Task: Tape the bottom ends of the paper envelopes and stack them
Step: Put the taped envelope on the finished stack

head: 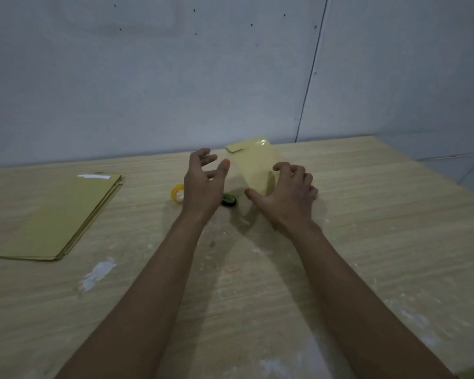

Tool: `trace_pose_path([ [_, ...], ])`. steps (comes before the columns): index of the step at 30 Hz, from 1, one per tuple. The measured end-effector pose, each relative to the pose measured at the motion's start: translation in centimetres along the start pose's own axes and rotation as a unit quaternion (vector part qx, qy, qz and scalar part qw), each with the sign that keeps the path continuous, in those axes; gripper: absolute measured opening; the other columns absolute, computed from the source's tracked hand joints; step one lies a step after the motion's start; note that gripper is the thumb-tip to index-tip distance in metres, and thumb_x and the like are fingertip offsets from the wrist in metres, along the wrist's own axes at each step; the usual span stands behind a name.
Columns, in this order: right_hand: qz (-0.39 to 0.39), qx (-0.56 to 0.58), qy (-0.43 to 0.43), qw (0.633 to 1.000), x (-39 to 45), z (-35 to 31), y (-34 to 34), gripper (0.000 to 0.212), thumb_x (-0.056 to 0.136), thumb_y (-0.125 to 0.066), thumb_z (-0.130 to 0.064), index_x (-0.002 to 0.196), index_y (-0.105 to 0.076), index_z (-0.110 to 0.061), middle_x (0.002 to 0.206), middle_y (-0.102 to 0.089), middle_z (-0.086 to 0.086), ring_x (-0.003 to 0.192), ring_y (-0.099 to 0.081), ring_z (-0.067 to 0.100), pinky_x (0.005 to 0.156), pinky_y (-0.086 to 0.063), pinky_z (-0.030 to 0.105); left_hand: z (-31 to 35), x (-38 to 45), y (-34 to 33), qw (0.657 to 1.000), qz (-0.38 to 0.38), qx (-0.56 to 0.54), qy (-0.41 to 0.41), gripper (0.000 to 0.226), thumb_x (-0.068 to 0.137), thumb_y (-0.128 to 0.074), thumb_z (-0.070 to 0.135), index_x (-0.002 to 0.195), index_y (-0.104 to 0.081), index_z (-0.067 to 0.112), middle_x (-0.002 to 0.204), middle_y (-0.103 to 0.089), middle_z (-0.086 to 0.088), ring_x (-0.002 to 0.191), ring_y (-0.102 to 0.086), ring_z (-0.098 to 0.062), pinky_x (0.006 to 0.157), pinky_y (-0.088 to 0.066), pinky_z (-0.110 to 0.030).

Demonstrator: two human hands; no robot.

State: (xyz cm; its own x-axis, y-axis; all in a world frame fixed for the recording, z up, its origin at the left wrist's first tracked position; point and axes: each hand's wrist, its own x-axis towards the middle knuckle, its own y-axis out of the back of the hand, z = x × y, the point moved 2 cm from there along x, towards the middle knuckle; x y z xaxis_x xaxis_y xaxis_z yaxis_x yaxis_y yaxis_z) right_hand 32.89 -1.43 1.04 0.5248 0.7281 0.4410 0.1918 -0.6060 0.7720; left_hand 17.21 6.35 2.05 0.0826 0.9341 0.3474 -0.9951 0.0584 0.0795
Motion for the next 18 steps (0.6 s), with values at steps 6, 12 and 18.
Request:
trace_pose_path([
  [6, -0.03, -0.064, -0.077, 0.994, 3.4, 1.5, -1.0, 0.083, 0.068, -0.064, -0.072, 0.128, -0.044, -0.02, 0.132, -0.048, 0.015, 0.124, -0.038, 0.037, 0.097, -0.029, 0.05, -2.3, -1.4, -1.3, 0.957, -0.07, 0.198, -0.198, 0.025, 0.084, -0.062, 0.013, 0.11, -0.063, 0.013, 0.114, -0.06, -0.003, 0.107, -0.058, -0.02, 0.091, -0.048, -0.038],
  [12, -0.073, -0.077, -0.114, 0.988, 6.6, 1.3, -2.5, 0.094, 0.068, -0.055, -0.08, 0.136, -0.039, -0.017, 0.139, -0.045, 0.018, 0.128, -0.033, 0.039, 0.102, -0.025, 0.055, -3.0, -1.5, -1.7, 0.934, -0.085, 0.266, -0.223, 0.015, 0.086, -0.063, 0.011, 0.101, -0.066, 0.013, 0.113, -0.06, -0.006, 0.11, -0.058, -0.027, 0.093, -0.032, -0.025],
  [18, -0.144, -0.11, -0.116, 0.976, 7.8, 1.0, -3.8, 0.105, 0.067, -0.06, -0.079, 0.144, -0.029, -0.015, 0.147, -0.036, 0.021, 0.136, -0.025, 0.042, 0.109, -0.015, 0.059, -3.2, -1.5, -1.8, 0.929, -0.095, 0.272, -0.232, 0.014, 0.086, -0.064, 0.01, 0.1, -0.067, 0.012, 0.114, -0.06, -0.006, 0.109, -0.058, -0.026, 0.092, -0.039, -0.033],
])
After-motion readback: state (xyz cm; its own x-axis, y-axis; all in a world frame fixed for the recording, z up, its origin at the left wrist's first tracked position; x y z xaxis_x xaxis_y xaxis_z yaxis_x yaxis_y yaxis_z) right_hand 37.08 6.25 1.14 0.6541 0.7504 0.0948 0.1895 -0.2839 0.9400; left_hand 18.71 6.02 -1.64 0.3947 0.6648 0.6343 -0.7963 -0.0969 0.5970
